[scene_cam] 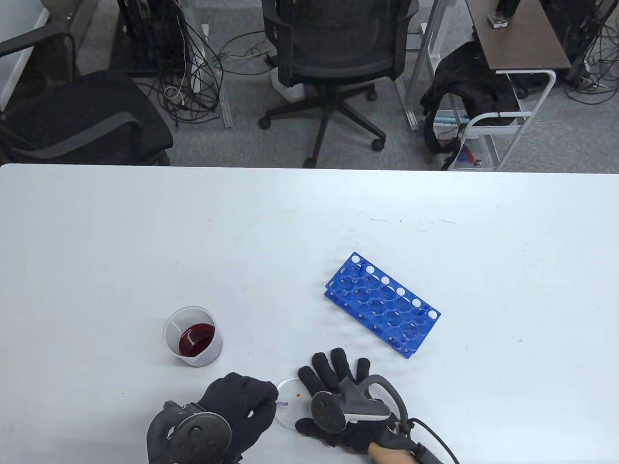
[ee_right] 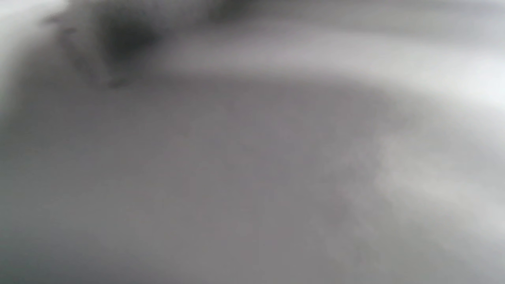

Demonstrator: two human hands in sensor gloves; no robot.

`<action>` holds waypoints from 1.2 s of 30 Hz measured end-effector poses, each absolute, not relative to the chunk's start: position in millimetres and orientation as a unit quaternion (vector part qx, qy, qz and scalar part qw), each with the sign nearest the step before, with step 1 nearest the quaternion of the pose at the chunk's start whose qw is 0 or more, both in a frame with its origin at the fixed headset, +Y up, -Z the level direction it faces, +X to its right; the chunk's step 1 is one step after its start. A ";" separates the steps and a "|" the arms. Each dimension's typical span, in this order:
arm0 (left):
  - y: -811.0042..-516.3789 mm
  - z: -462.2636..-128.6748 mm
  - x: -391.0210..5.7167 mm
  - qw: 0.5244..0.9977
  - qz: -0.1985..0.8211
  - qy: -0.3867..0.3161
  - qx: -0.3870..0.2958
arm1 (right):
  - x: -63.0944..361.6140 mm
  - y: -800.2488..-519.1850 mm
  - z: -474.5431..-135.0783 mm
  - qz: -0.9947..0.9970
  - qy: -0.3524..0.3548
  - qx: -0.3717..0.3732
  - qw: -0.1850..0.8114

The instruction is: Dip glass rod and spread liquid on culture dish

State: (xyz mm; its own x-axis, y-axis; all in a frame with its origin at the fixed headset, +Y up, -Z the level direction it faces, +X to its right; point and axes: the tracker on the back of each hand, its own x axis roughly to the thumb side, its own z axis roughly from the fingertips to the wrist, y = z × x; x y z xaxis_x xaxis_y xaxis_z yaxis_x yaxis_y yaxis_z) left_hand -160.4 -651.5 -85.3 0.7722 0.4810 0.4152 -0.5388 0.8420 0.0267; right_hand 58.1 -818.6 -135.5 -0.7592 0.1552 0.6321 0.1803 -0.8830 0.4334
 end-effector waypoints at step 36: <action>-655.6 -83.3 -160.3 0.917 0.318 -0.221 0.091 | 44.7 -708.8 -76.3 -0.898 0.242 -0.323 -0.177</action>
